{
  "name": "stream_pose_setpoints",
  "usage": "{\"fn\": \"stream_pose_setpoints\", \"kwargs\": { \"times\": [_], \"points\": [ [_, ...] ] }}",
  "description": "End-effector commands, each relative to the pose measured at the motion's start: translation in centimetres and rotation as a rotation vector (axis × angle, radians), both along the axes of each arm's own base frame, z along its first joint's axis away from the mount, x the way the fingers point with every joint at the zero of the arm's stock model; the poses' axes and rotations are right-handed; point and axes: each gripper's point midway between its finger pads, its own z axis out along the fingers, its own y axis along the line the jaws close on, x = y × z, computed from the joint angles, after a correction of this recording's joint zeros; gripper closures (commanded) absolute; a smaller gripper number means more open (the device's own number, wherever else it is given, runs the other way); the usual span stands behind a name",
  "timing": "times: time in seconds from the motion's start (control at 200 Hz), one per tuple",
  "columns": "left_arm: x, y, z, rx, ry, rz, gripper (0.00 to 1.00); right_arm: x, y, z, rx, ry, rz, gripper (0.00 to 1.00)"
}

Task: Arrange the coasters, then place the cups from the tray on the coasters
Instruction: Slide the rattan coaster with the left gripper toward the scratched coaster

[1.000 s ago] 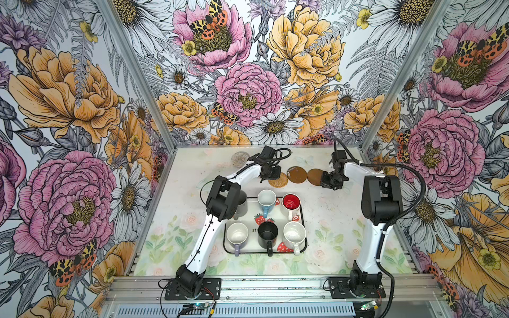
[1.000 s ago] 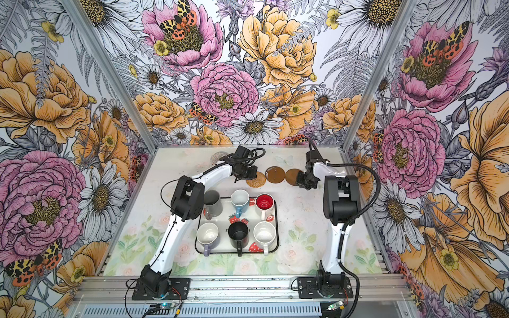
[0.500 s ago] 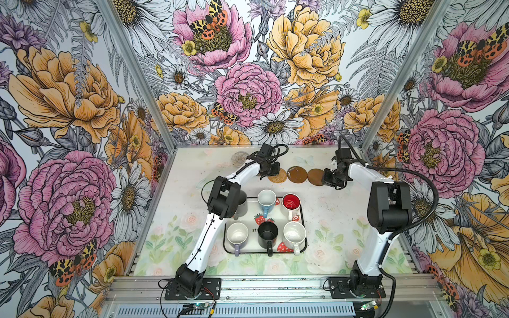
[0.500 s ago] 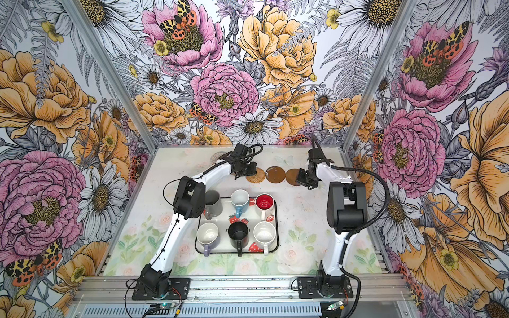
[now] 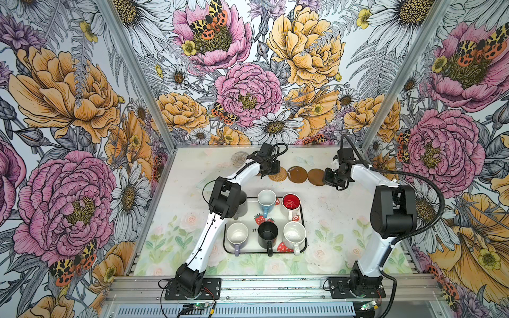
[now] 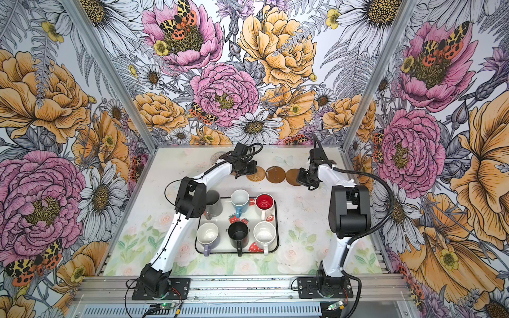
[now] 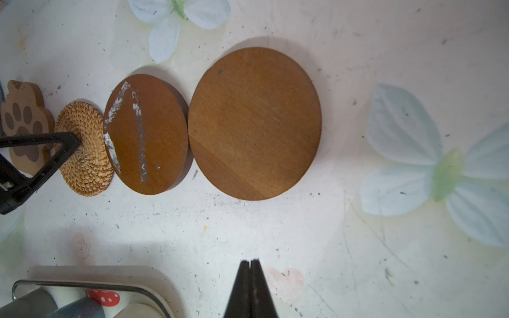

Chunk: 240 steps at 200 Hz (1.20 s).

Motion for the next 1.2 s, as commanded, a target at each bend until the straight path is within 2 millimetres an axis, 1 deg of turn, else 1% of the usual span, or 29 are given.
{"fn": "stream_pose_setpoints", "kwargs": {
  "times": [0.0, 0.625, 0.926, 1.061, 1.196],
  "points": [
    [-0.9, -0.7, -1.7, -0.001, 0.041, -0.019, 1.00, 0.5, 0.5, 1.4, 0.015, -0.047, 0.002, 1.00],
    [-1.6, -2.0, -1.6, -0.013, 0.050, -0.023, 1.00, 0.6, 0.7, 0.9, 0.028, -0.040, 0.002, 1.00],
    [-1.2, -1.7, -1.4, -0.004, 0.036, -0.014, 1.00, 0.4, 0.8, 0.9, 0.029, -0.038, 0.005, 1.00],
    [-0.6, -1.0, -0.8, -0.003, 0.023, 0.003, 1.00, 0.3, 0.8, 1.2, 0.030, -0.045, 0.007, 1.00],
    [0.1, -0.6, 0.6, -0.010, -0.002, 0.016, 1.00, 0.3, 0.8, 1.4, 0.030, -0.051, 0.007, 1.00]
  ]
}}
